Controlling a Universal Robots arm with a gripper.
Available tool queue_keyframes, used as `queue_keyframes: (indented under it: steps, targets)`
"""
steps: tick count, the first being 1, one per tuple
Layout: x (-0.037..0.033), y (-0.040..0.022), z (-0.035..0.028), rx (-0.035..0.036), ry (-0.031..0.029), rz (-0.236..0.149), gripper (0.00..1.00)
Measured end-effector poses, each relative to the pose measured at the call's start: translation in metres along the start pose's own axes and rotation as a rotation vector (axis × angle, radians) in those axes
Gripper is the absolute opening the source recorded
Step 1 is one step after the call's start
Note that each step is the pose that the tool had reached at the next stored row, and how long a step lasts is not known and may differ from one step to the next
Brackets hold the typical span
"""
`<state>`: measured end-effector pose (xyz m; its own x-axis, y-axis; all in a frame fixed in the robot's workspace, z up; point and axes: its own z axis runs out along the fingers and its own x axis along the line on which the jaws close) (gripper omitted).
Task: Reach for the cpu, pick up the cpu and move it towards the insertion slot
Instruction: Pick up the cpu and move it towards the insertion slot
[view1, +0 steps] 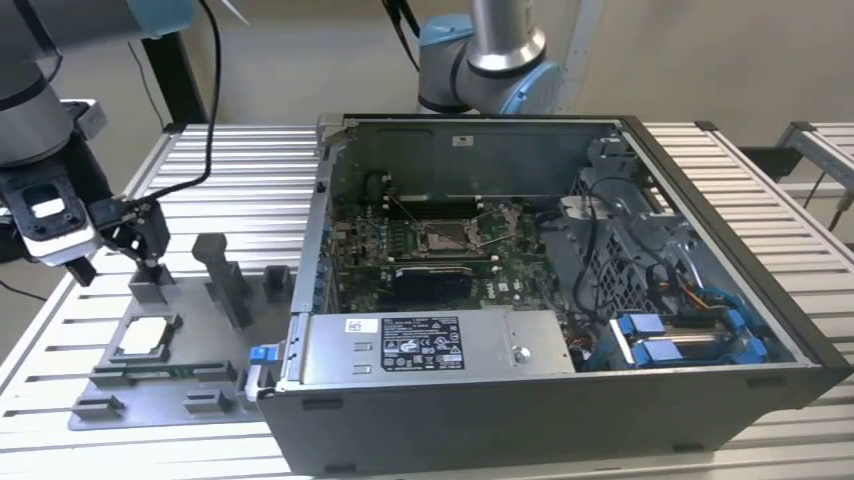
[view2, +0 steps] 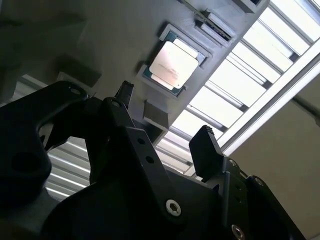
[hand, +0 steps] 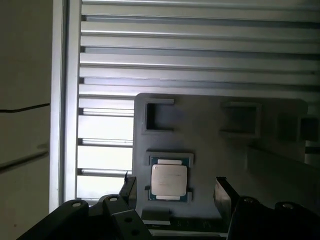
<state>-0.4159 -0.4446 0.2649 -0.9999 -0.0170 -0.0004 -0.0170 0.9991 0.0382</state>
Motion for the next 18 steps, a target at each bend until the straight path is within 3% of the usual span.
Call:
queue_keyframes:
  steps: [18]
  targets:
    - [0.0,-0.002,0.0207,0.0,0.0,0.0,1.0]
